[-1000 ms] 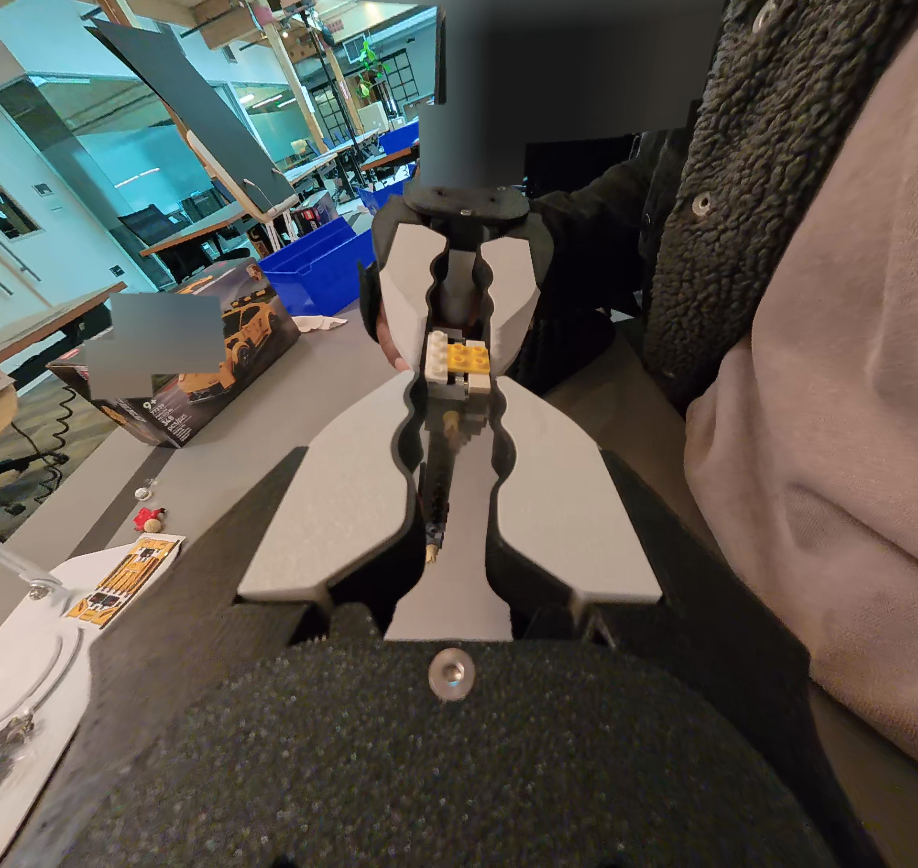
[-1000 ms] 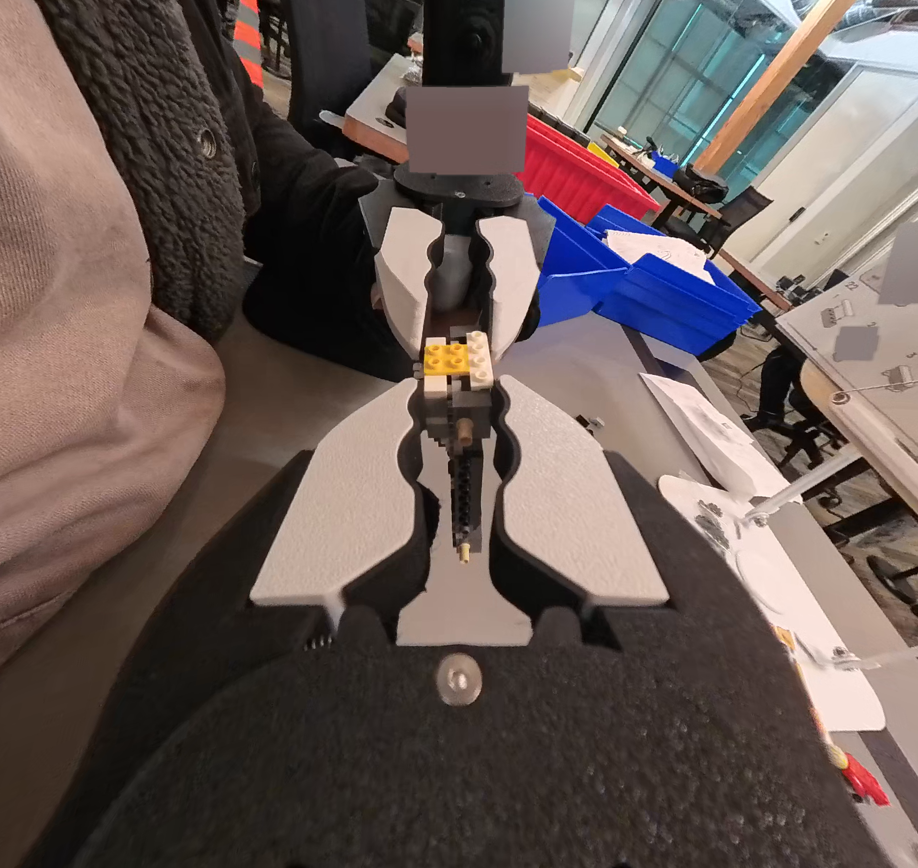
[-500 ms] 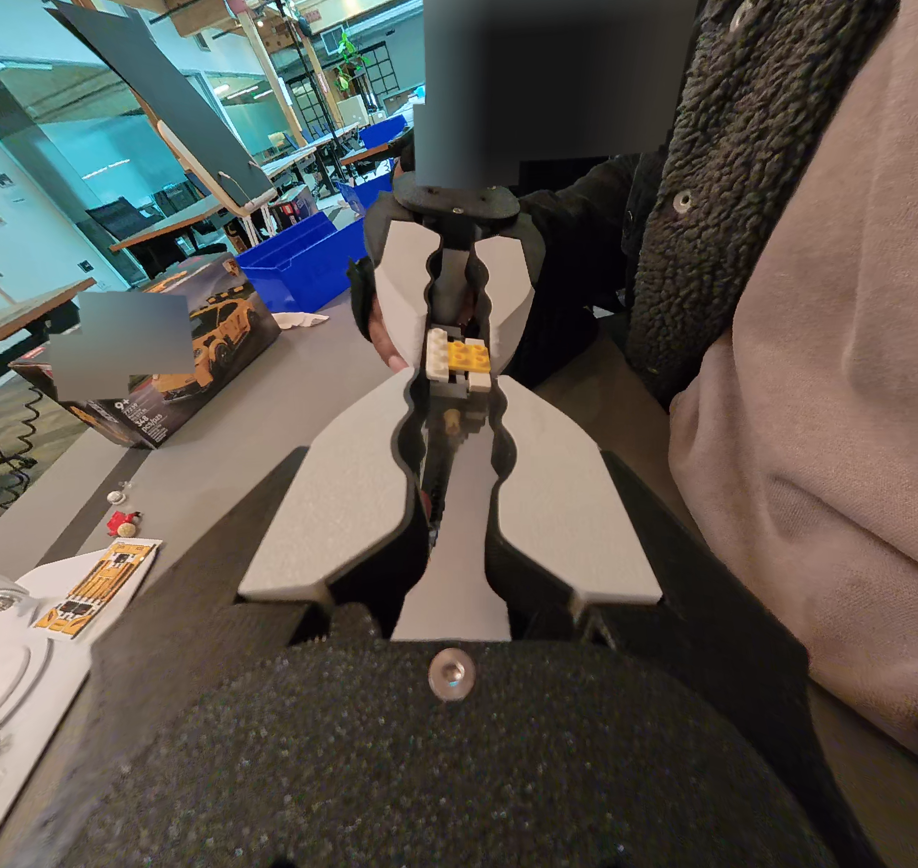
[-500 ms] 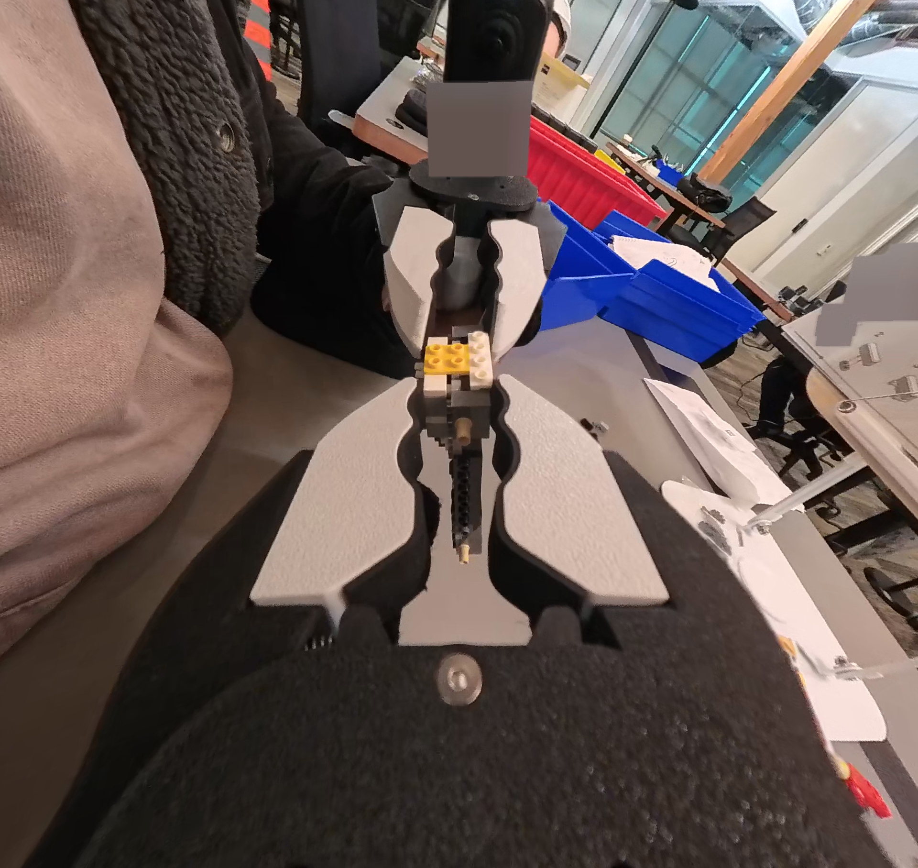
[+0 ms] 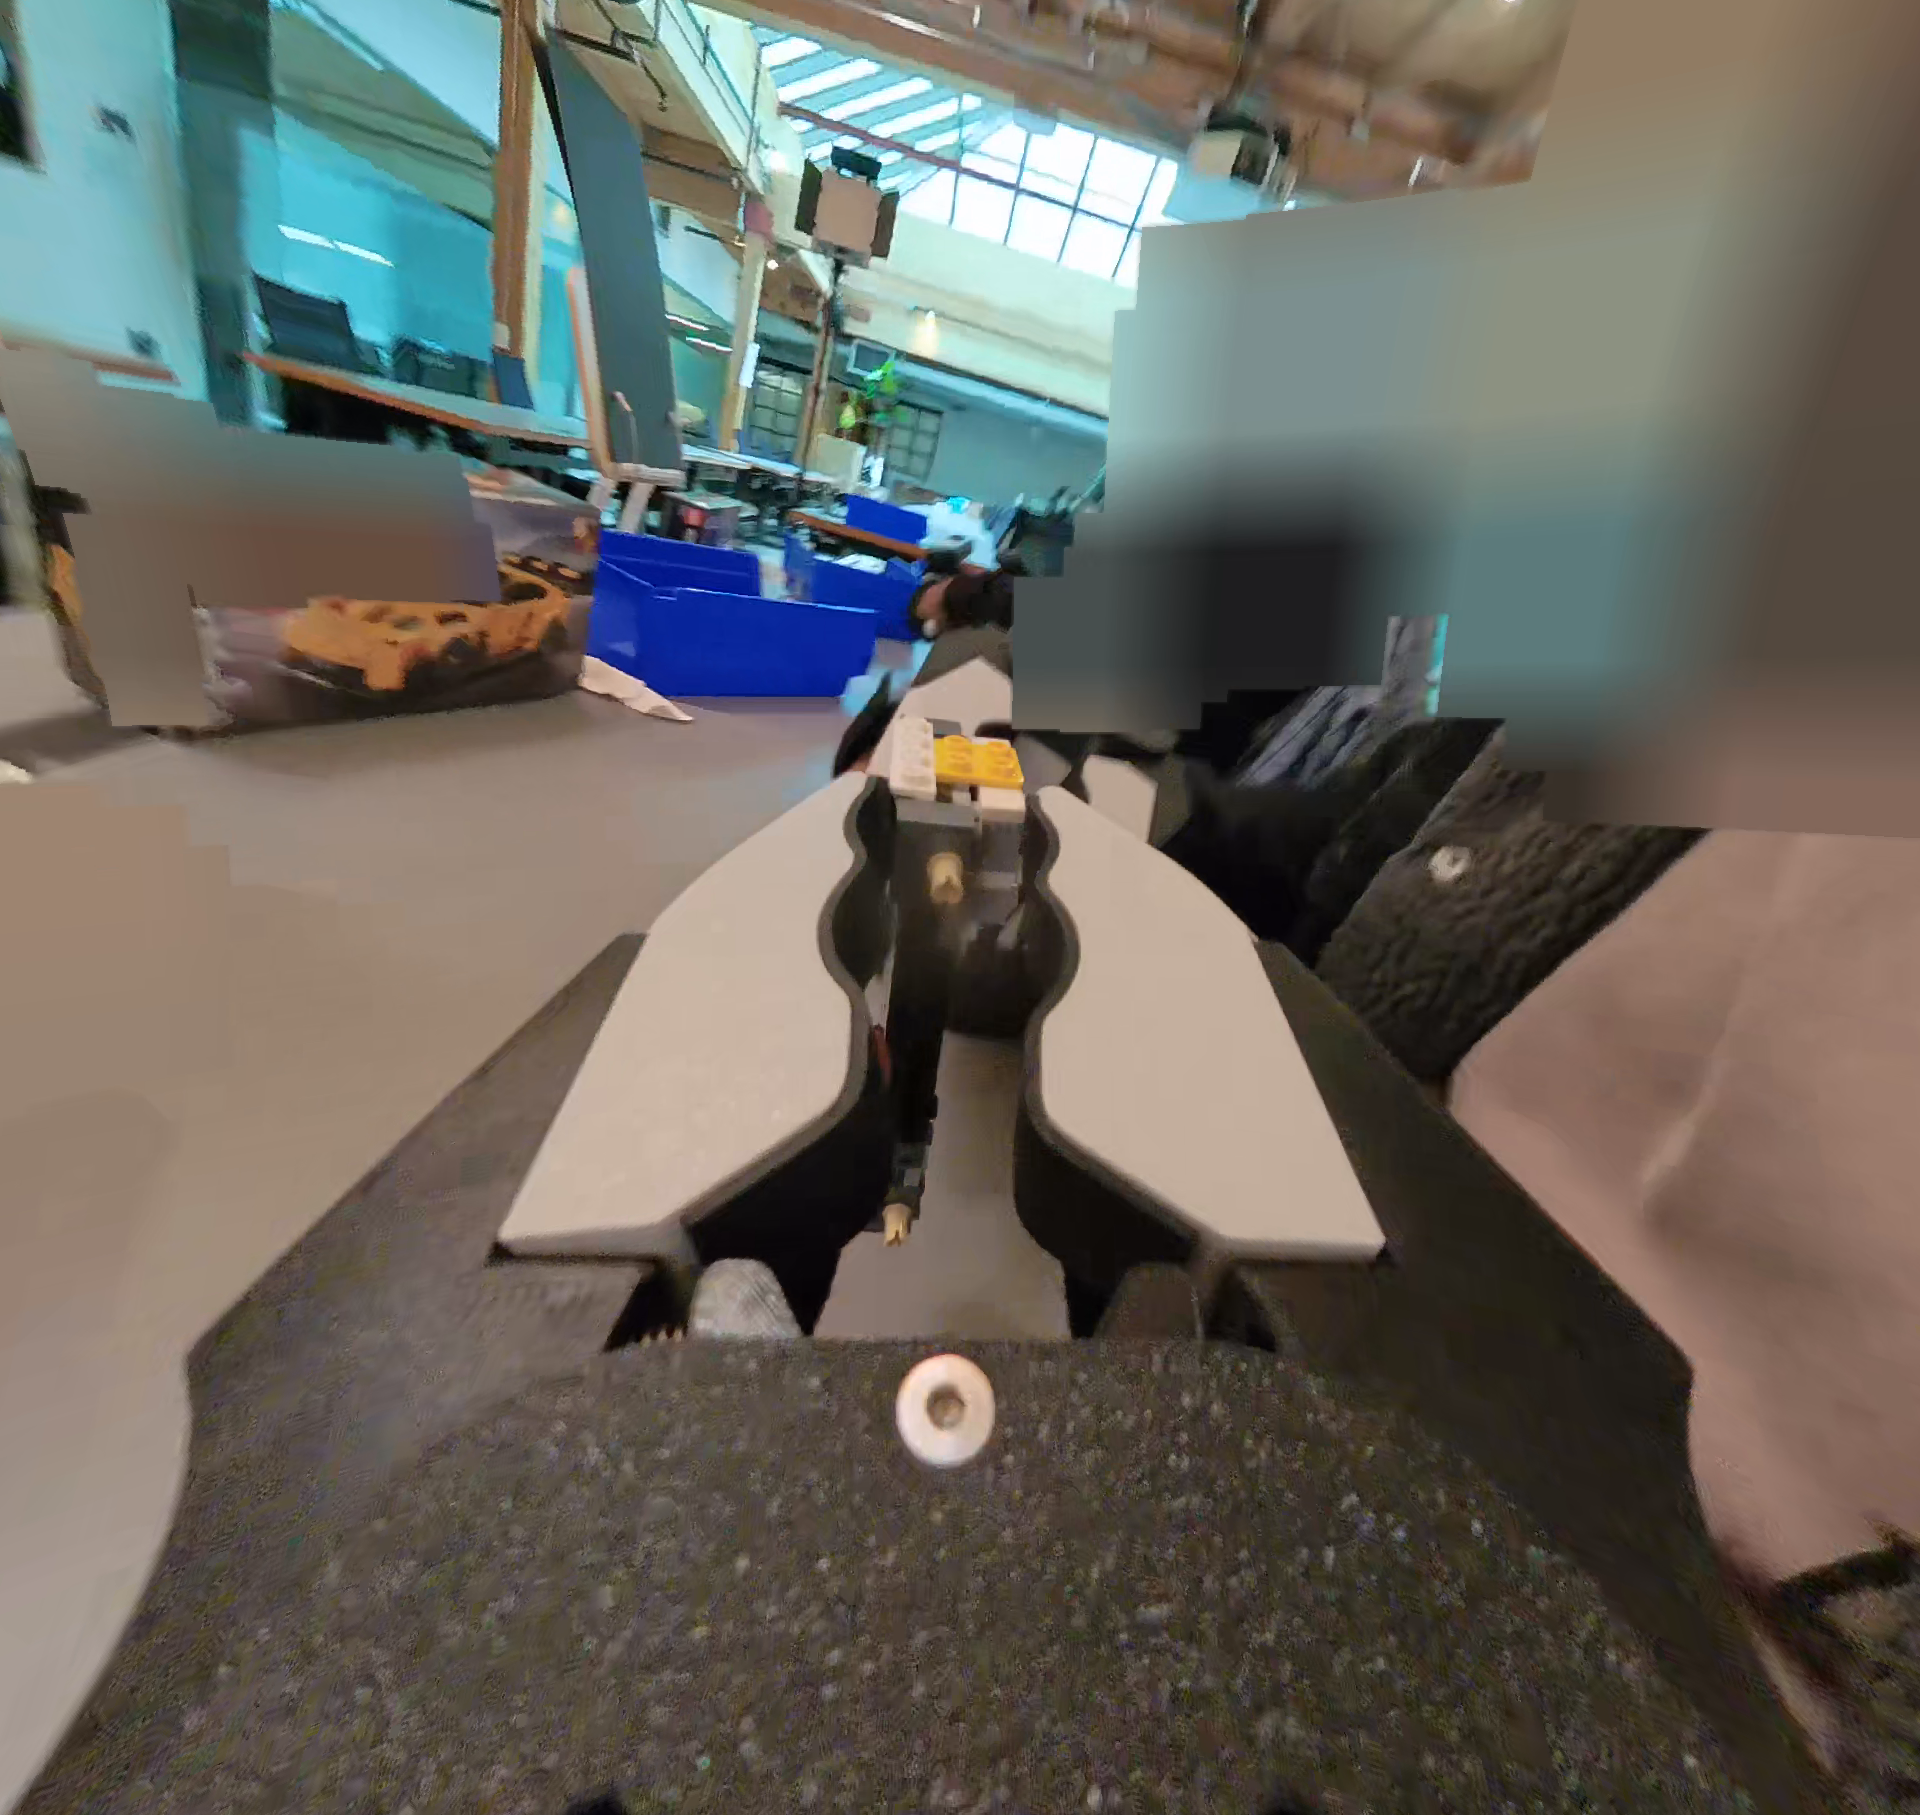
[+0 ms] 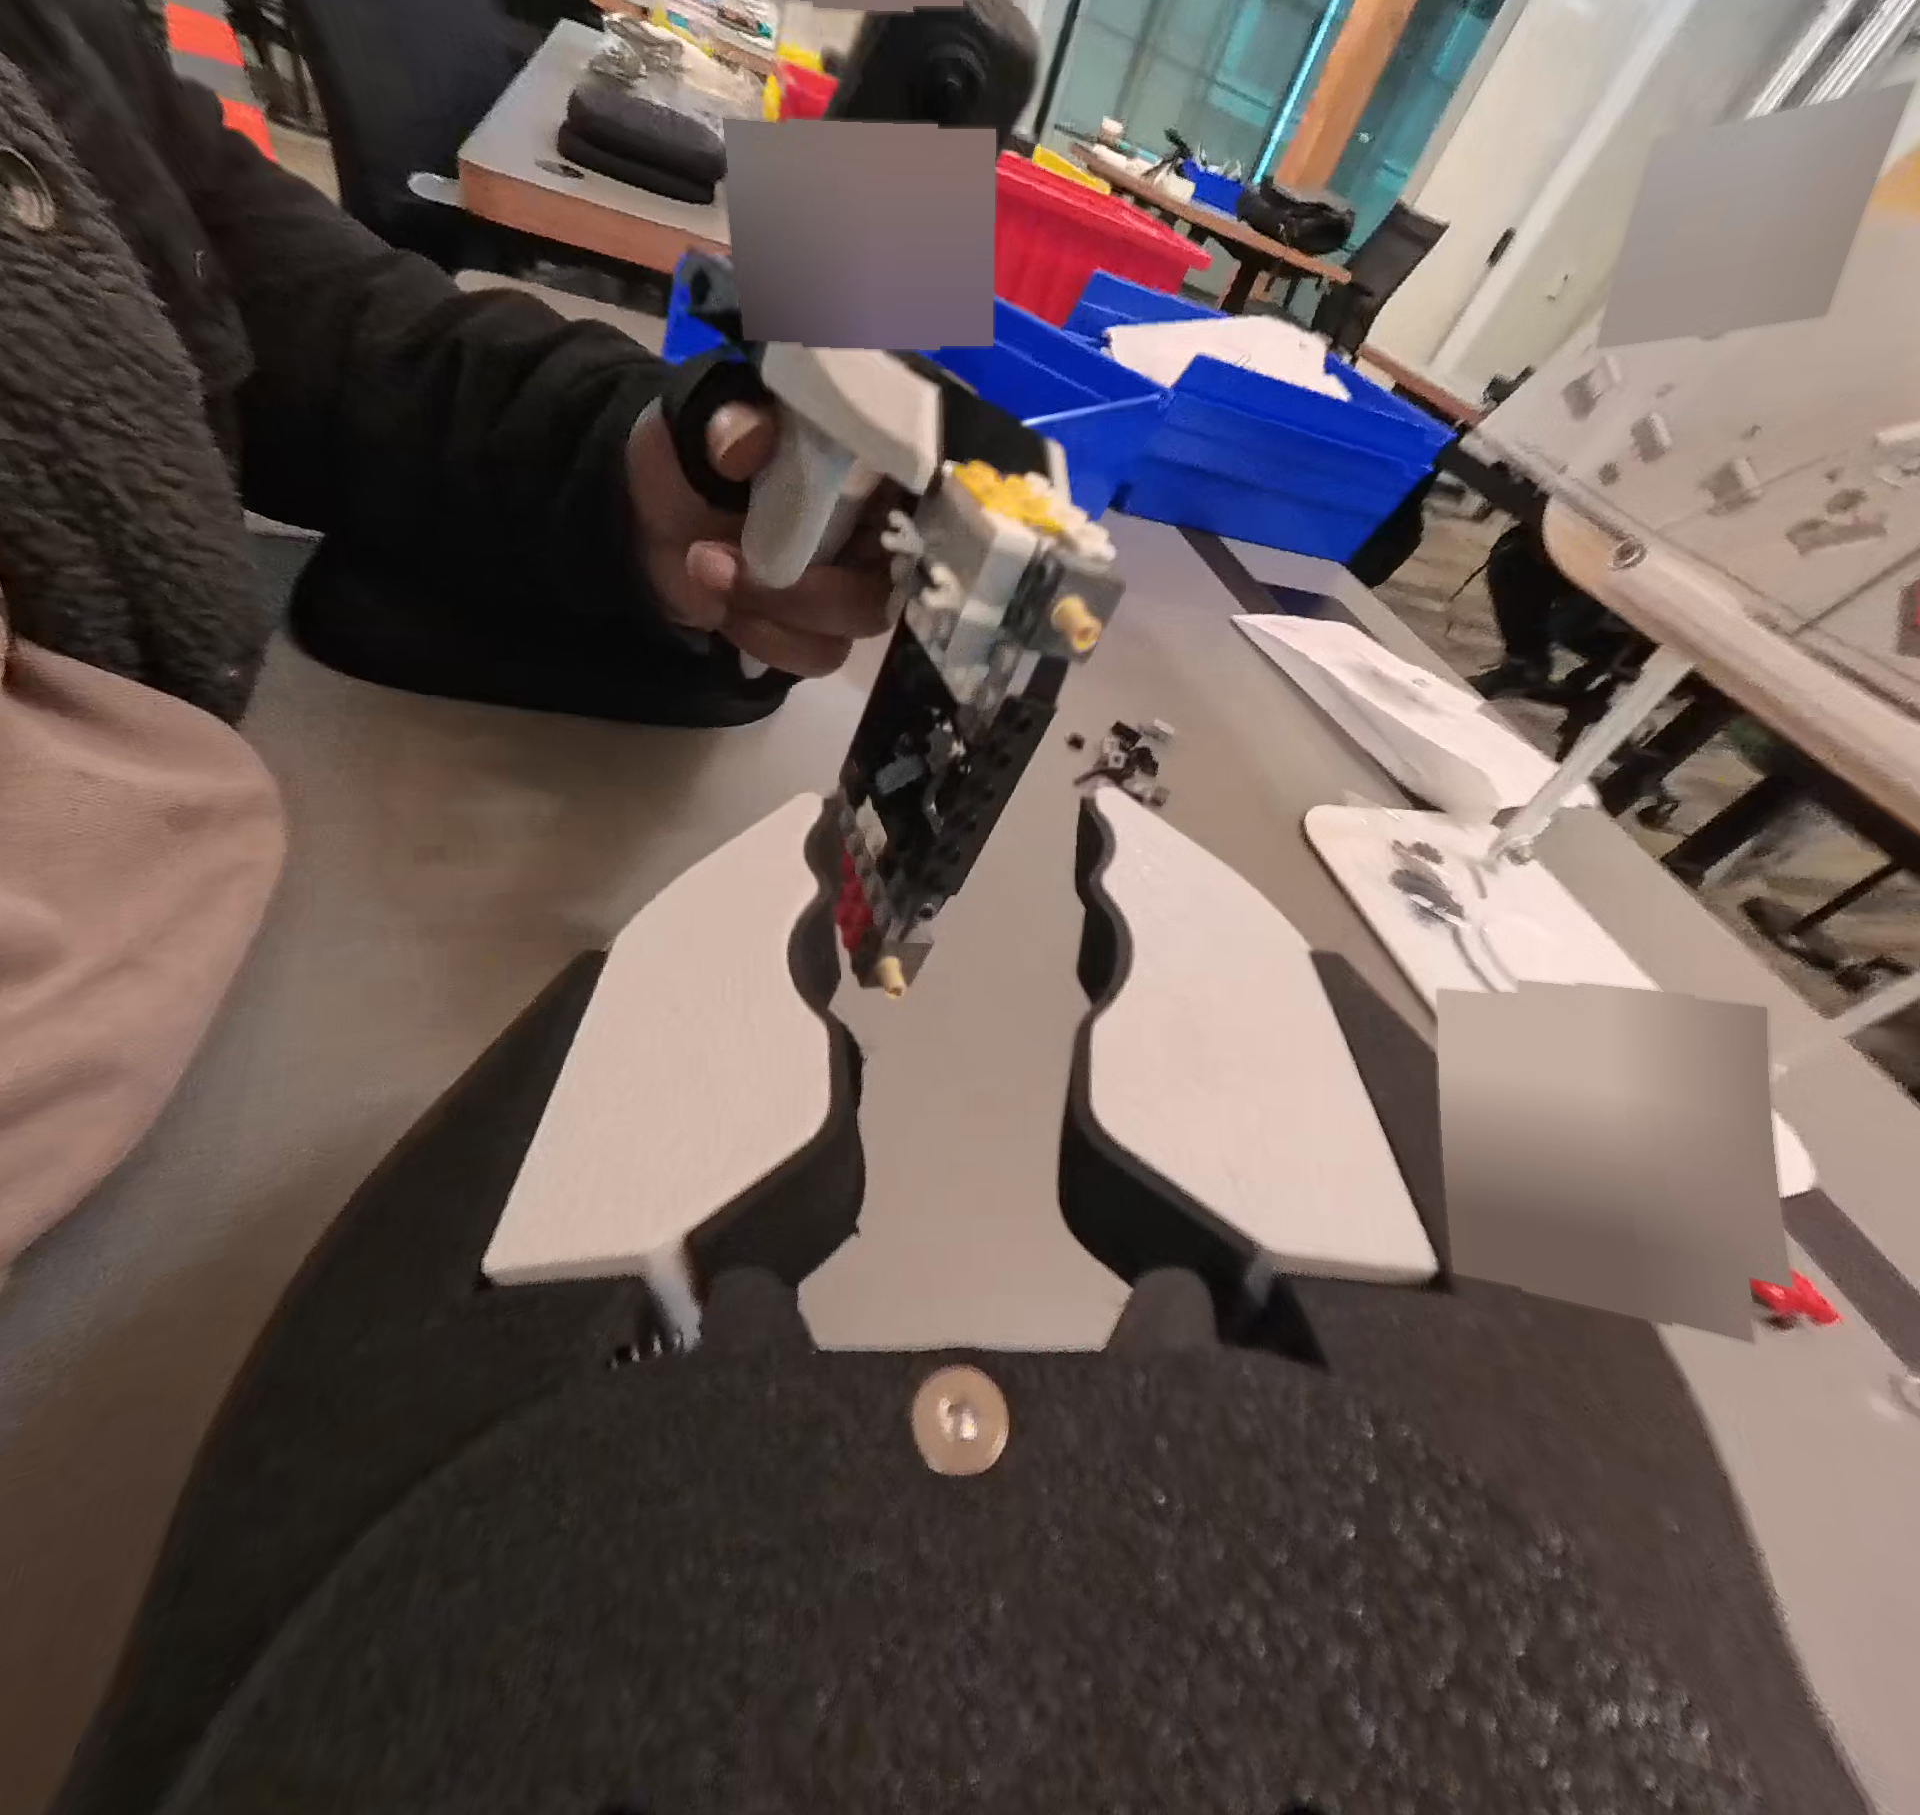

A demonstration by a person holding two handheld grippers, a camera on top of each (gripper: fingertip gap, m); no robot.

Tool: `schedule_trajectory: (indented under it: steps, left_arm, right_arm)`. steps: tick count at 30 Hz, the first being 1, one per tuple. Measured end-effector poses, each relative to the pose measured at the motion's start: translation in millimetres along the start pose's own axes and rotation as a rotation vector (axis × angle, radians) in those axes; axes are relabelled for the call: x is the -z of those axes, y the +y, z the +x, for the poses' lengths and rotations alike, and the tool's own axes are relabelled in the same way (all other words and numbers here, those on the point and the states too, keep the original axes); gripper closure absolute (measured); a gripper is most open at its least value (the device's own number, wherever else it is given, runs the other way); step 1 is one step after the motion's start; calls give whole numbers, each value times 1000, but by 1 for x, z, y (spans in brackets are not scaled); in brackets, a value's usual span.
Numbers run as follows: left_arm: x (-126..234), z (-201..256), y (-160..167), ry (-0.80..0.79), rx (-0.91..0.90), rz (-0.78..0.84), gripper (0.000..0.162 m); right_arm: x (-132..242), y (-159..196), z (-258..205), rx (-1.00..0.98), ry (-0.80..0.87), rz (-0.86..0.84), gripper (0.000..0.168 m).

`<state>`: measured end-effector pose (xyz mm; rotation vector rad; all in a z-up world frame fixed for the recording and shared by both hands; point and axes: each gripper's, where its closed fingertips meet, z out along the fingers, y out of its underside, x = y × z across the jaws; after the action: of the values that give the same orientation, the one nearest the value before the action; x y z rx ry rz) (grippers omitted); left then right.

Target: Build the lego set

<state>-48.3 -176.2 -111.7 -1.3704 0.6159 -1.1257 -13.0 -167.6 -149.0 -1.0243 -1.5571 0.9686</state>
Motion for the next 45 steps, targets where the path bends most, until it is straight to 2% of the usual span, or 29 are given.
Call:
schedule_trajectory:
  steps: [2, 5, 9, 11, 14, 17, 20, 23, 27, 29, 32, 34, 36, 38, 41, 45]
  left_arm:
    - [-1, -3, -3, 50, 156, 41, 137]
    - [0, -5, -10, 137, 319, 126, 138]
    - [1, -9, -13, 184, 402, 175, 138]
    - [4, -17, -13, 152, 417, 181, 137]
    - [9, -33, -14, 50, 396, 188, 117]
    - [6, -44, 3, -45, 376, 81, 115]
    - [-2, -40, 18, -24, 426, 34, 113]
    - [-13, -33, 32, 3, 470, -17, 116]
    - [-22, -22, 22, 56, 476, 35, 136]
    - [-22, -24, 17, 30, 436, 46, 145]
    - [-20, -19, 16, 44, 401, -8, 146]
    - [-16, -17, 14, 59, 438, -42, 146]
    - [-11, -12, 17, 126, 535, -110, 146]
    - [-5, -12, 30, 152, 603, -222, 146]
    - [1, -9, 51, 228, 717, -388, 146]
    - [3, -13, 75, 277, 819, -519, 146]
  right_arm:
    - [-6, 7, -1, -75, -36, -14, 119]
    - [-14, 6, -7, -241, -144, 17, 119]
    - [-21, -4, -13, -348, -196, 36, 148]
    - [-25, -2, -9, -424, -162, 25, 151]
    - [-27, 0, 6, -574, -90, 66, 155]
    - [-24, 3, 24, -709, 2, 112, 155]
    - [-23, 1, 37, -783, 79, 173, 155]
    - [-20, -15, 45, -908, 89, 321, 155]
    - [-15, -29, 53, -992, 103, 492, 155]
    - [-16, -33, 51, -960, 96, 497, 155]
    - [-13, -36, 45, -896, 57, 447, 154]
    - [-5, -36, 43, -803, 5, 367, 143]
    - [10, -31, 47, -624, -13, 242, 126]
    - [27, -24, 52, -389, -23, 98, 123]
    - [40, -10, 40, -88, -187, -134, 112]
    - [36, 23, 21, 211, -327, -392, 106]
